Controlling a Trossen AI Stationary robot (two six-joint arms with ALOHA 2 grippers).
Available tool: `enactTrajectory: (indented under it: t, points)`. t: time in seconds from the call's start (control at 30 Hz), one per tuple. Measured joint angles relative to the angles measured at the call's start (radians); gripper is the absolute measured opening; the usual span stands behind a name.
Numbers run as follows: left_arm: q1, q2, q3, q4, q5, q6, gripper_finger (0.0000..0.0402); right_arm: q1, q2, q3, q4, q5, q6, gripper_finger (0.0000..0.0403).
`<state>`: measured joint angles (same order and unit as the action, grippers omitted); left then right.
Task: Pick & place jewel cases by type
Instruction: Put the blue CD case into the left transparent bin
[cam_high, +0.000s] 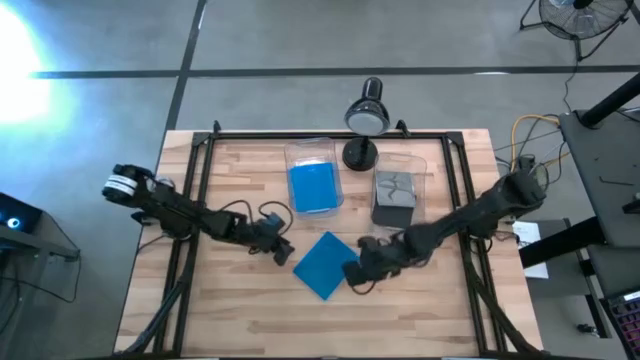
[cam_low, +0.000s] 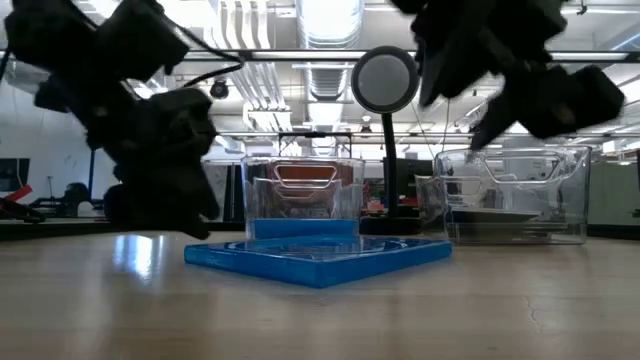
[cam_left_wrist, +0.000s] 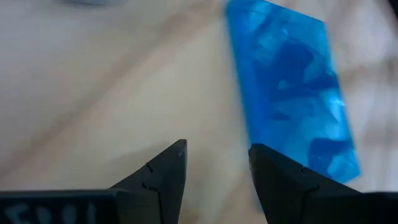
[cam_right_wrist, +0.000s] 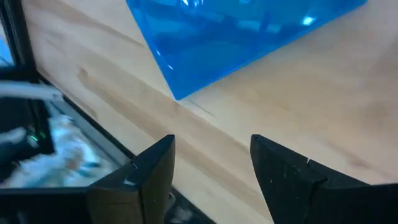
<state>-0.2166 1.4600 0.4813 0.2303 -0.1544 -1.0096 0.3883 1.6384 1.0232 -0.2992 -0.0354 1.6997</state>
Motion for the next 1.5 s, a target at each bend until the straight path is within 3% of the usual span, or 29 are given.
enactTrajectory:
  t: [0.13, 0.43, 0.7, 0.97, 1.07, 1.2, 1.5]
  points:
    - [-0.009, 0.091, 0.095, 0.004, 0.042, 0.069, 0.0156, 0.040, 0.091, -0.046, 0.155, 0.077, 0.128, 0.0203]
    - [-0.010, 0.239, 0.205, -0.024, 0.104, 0.149, 0.0155, 0.051, 0.223, -0.030, 0.159, 0.212, 0.218, 0.0203]
    - [-0.024, 0.255, 0.212, -0.020, 0.182, 0.216, 0.0155, 0.025, 0.298, 0.004, 0.164, 0.282, 0.239, 0.0203]
    - [-0.037, 0.256, 0.205, -0.036, 0.226, 0.214, 0.0155, -0.014, 0.298, 0.073, 0.132, 0.327, 0.054, 0.0203]
    - [-0.046, 0.256, 0.199, -0.052, 0.247, 0.213, 0.0155, -0.019, 0.279, 0.095, 0.074, 0.411, 0.001, 0.0203]
    - [-0.063, 0.257, 0.200, -0.046, 0.251, 0.230, 0.0155, -0.032, 0.241, 0.125, 0.140, 0.495, -0.032, 0.0203]
    - [-0.073, 0.257, 0.188, -0.038, 0.223, 0.226, 0.0155, -0.058, 0.248, 0.148, 0.256, 0.356, -0.188, 0.0203]
